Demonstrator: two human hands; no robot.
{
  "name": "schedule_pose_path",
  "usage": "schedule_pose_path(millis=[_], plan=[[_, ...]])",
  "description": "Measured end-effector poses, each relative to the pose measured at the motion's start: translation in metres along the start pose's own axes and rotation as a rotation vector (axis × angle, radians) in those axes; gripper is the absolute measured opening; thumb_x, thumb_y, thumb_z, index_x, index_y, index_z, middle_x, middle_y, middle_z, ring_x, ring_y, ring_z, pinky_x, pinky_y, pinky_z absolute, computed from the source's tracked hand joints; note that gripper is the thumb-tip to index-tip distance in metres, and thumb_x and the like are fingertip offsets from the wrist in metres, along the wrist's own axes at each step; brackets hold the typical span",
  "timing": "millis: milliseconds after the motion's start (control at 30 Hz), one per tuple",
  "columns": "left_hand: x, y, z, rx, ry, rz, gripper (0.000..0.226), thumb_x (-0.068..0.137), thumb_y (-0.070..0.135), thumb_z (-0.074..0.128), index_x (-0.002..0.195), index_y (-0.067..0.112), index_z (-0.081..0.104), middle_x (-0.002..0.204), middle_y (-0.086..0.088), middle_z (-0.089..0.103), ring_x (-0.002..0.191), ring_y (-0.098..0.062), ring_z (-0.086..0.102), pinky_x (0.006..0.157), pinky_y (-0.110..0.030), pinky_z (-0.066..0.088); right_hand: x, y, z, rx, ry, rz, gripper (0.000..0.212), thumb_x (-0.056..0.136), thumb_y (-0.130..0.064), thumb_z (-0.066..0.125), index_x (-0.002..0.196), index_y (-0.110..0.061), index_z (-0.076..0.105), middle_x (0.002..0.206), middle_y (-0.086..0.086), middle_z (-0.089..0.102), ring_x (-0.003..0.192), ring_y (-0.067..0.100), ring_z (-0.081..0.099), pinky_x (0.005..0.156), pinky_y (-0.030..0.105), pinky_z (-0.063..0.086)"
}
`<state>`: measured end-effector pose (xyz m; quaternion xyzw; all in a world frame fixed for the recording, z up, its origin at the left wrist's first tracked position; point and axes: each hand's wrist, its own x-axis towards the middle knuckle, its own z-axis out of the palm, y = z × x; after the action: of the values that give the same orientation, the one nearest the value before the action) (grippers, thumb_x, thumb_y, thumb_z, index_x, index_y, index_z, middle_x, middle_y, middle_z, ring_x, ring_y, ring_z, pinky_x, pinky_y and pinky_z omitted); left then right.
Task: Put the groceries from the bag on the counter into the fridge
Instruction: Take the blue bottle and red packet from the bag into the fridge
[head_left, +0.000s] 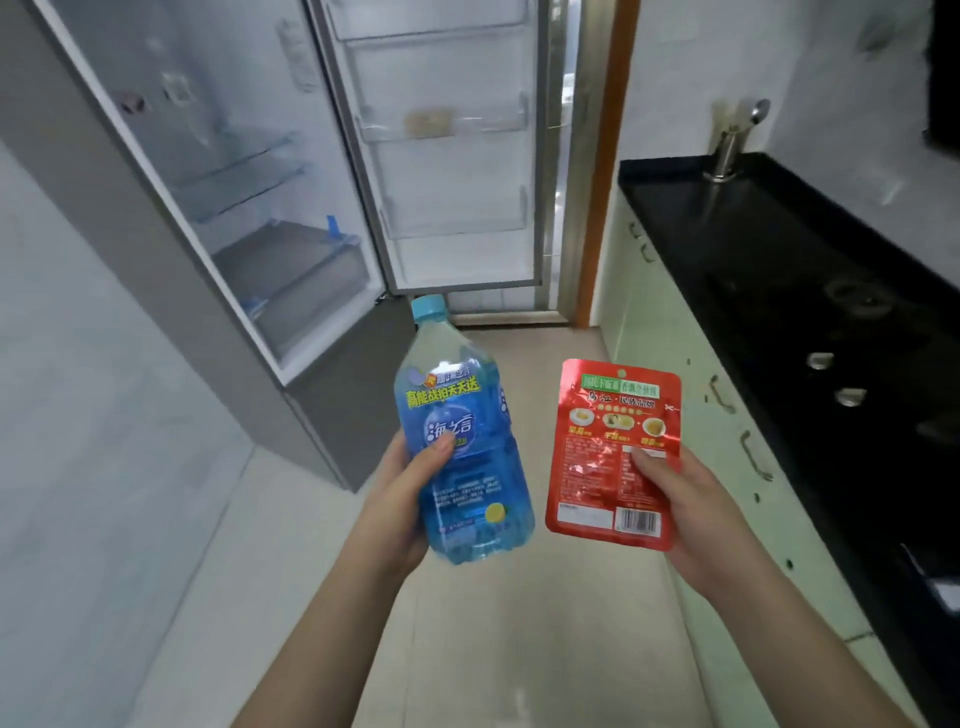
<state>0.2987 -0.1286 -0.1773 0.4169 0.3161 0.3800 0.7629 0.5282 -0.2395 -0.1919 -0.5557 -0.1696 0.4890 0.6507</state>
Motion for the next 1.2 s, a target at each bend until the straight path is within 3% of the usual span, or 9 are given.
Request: schedule_pose_path(millis=[67,167,233,367,467,567,767,933,1200], plan=[[-0.004,0.013,-0.032,0.017,0.044,0.031,0.061,0.075,0.030,0.076,0.128,0.007,0.055,0.123,-0.023,0.064,0.110,-0.042,0.064,0.085,-0.052,0.056,0.010,0.010,0.034,-0.020,-0.043,0.015,0.029,0.092,-0.019,0.059,0.121,-0.016,0.060,0.111,0.008,0.072,0.096,0.030,0.071,0.078,0.045,0.055],[-0.008,0.031,-0.070,0.062,0.103,0.076,0.085,0.065,0.041,0.087,0.132,0.005,0.050,0.126,-0.025,0.061,0.112,-0.044,0.062,0.087,-0.054,0.054,0.022,0.024,0.078,-0.070,-0.112,0.028,0.028,0.092,-0.020,0.059,0.120,-0.018,0.060,0.110,0.008,0.073,0.096,0.031,0.071,0.082,0.048,0.055],[-0.009,0.041,-0.093,0.088,0.147,0.103,0.089,0.062,0.043,0.089,0.132,0.005,0.049,0.126,-0.024,0.061,0.112,-0.043,0.062,0.087,-0.053,0.055,0.029,0.031,0.103,-0.110,-0.157,0.038,0.028,0.092,-0.021,0.060,0.120,-0.019,0.061,0.110,0.007,0.073,0.096,0.031,0.071,0.084,0.050,0.054],[-0.010,0.050,-0.121,0.125,0.207,0.159,0.073,0.067,0.032,0.083,0.129,0.007,0.053,0.122,-0.021,0.065,0.108,-0.040,0.065,0.082,-0.049,0.057,0.043,0.039,0.135,-0.183,-0.206,0.035,0.021,0.091,-0.019,0.062,0.112,-0.022,0.065,0.104,0.005,0.074,0.092,0.028,0.072,0.078,0.046,0.055],[-0.006,0.050,-0.133,0.168,0.289,0.176,0.069,0.067,0.028,0.082,0.127,0.009,0.054,0.120,-0.019,0.066,0.107,-0.040,0.066,0.085,-0.055,0.055,0.059,0.039,0.147,-0.242,-0.242,0.039,0.018,0.092,-0.019,0.061,0.109,-0.022,0.066,0.102,0.003,0.075,0.089,0.026,0.073,0.073,0.041,0.055],[0.005,0.051,-0.139,0.213,0.373,0.183,0.071,0.063,0.028,0.085,0.124,0.009,0.054,0.118,-0.017,0.068,0.105,-0.038,0.067,0.086,-0.059,0.054,0.082,0.037,0.157,-0.280,-0.277,0.042,0.019,0.092,-0.021,0.061,0.111,-0.022,0.065,0.102,0.002,0.075,0.089,0.026,0.073,0.074,0.042,0.055],[0.056,0.056,-0.135,0.299,0.540,0.251,0.069,0.056,0.027,0.088,0.115,0.010,0.057,0.108,-0.010,0.072,0.098,-0.030,0.071,0.079,-0.049,0.059,0.146,0.031,0.166,-0.343,-0.337,0.037,0.022,0.091,-0.029,0.062,0.113,-0.027,0.064,0.102,-0.003,0.075,0.088,0.021,0.073,0.072,0.041,0.056],[0.114,0.065,-0.118,0.344,0.655,0.287,0.072,0.054,0.033,0.089,0.116,0.014,0.058,0.108,-0.006,0.072,0.098,-0.026,0.071,0.083,-0.052,0.058,0.208,0.001,0.168,-0.389,-0.370,-0.009,0.023,0.089,-0.031,0.063,0.112,-0.031,0.064,0.101,-0.008,0.075,0.085,0.015,0.073,0.071,0.036,0.057],[0.174,0.076,-0.102,0.378,0.718,0.333,0.072,0.054,0.036,0.089,0.116,0.016,0.059,0.108,-0.005,0.072,0.098,-0.025,0.071,0.084,-0.052,0.058,0.286,-0.024,0.174,-0.450,-0.410,-0.047,0.027,0.086,-0.037,0.066,0.112,-0.036,0.061,0.102,-0.012,0.073,0.087,0.013,0.072,0.070,0.031,0.056]])
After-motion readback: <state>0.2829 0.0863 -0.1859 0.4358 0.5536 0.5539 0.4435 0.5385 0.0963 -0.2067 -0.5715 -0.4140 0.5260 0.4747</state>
